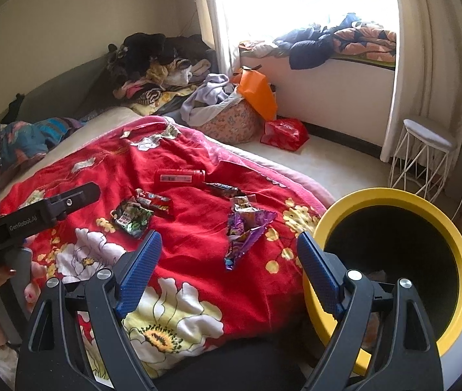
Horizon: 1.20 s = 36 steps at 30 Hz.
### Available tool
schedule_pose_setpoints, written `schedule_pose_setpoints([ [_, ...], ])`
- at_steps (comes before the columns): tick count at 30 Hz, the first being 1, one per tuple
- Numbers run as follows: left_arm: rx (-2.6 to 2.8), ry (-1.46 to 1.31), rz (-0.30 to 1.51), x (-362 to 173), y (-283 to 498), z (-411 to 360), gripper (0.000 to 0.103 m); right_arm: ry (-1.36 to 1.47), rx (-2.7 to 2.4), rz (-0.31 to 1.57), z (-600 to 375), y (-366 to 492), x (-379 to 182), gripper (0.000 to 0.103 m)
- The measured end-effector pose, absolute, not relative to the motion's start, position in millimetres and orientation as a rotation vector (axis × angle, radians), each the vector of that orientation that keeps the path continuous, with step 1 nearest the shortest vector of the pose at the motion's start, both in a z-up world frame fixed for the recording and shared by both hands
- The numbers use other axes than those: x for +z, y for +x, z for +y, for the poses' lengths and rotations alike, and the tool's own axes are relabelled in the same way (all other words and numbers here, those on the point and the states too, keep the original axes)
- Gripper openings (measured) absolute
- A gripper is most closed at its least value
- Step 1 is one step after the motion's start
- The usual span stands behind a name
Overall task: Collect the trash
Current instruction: 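Move both tools back toward the remaining wrappers on the bedspread, then grasp the green snack wrapper with the left tool while the right tool grasps the purple wrapper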
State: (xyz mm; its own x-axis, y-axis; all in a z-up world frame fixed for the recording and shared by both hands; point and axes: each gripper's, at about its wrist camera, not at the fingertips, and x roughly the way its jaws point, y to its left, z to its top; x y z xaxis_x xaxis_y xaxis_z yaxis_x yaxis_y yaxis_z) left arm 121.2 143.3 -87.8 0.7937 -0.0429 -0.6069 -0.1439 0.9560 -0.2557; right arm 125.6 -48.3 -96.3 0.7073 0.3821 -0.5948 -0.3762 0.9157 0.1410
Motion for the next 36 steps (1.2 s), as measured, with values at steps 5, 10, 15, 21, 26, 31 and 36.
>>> schedule_pose_setpoints([
  [5, 0.094, -0.331, 0.677, -97, 123, 160, 0.093, 0.039, 0.402, 0.710, -45, 141, -108, 0.082],
  [10, 0.120, -0.370, 0.710, -110, 127, 177, 0.093, 0.085, 0.377, 0.776, -40, 163, -126, 0.082],
  [15, 0.126, -0.386, 0.743, -121, 136, 183, 0.092, 0.120, 0.362, 0.831, -33, 180, -140, 0.082],
  [21, 0.106, -0.401, 0.796, -140, 153, 180, 0.074, 0.167, 0.342, 0.898, -31, 194, -157, 0.073],
  [26, 0.090, -0.403, 0.823, -148, 165, 173, 0.066, 0.184, 0.343, 0.947, -32, 203, -167, 0.057],
  [31, 0.096, -0.424, 0.849, -157, 174, 170, 0.062, 0.174, 0.368, 0.972, -29, 202, -174, 0.022],
  [36, 0.111, -0.412, 0.856, -162, 177, 170, 0.053, 0.148, 0.407, 0.952, -25, 192, -171, 0.021],
])
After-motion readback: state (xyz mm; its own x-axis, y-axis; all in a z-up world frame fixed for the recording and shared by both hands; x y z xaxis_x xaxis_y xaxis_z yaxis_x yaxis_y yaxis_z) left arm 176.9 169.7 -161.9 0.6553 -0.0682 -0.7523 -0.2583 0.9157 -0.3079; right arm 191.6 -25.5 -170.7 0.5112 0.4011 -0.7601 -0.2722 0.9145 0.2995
